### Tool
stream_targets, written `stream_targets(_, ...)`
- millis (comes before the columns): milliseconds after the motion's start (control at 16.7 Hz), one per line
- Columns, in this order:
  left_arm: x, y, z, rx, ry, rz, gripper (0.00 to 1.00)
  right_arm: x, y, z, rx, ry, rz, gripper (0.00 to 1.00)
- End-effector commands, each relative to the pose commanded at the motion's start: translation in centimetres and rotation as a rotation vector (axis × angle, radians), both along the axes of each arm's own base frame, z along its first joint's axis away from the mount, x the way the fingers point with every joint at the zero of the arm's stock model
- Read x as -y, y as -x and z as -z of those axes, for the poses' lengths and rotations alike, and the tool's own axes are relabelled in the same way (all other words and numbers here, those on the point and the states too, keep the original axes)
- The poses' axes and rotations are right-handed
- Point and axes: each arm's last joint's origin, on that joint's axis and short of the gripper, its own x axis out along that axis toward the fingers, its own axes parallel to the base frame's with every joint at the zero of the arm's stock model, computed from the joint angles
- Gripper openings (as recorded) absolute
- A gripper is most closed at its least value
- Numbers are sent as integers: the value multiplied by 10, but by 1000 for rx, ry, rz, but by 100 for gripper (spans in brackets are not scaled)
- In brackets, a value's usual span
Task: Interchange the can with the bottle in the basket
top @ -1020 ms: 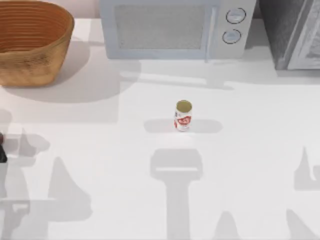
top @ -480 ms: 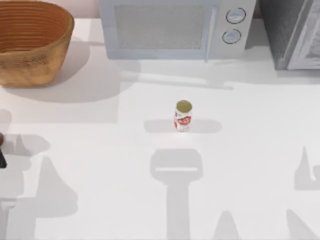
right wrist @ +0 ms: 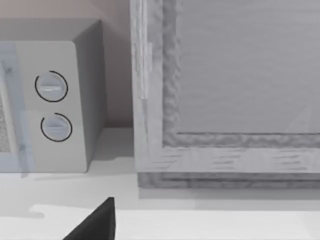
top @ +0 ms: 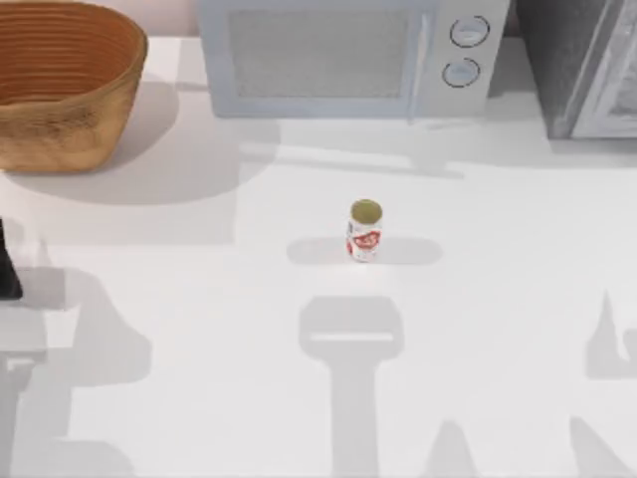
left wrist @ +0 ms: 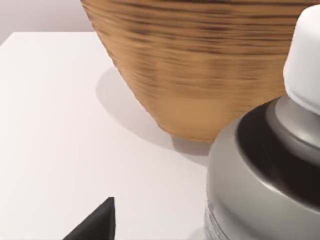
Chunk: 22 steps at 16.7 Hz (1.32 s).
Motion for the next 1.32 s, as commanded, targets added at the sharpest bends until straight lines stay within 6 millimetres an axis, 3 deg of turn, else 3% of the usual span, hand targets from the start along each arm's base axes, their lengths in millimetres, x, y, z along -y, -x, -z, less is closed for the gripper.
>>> stream_targets(180, 1, -18, 4, 0, 0, 0, 100, 0, 0, 0, 0, 0, 0, 100)
stream_targets(420, 2, -20, 5, 0, 0, 0, 100, 0, 0, 0, 0, 0, 0, 100)
stream_targets(1200, 2, -20, 5, 0, 0, 0, 2, 0, 0, 0, 0, 0, 0, 100)
stream_targets(1320, 2, -20, 5, 0, 0, 0, 0, 0, 0, 0, 0, 0, 0, 100)
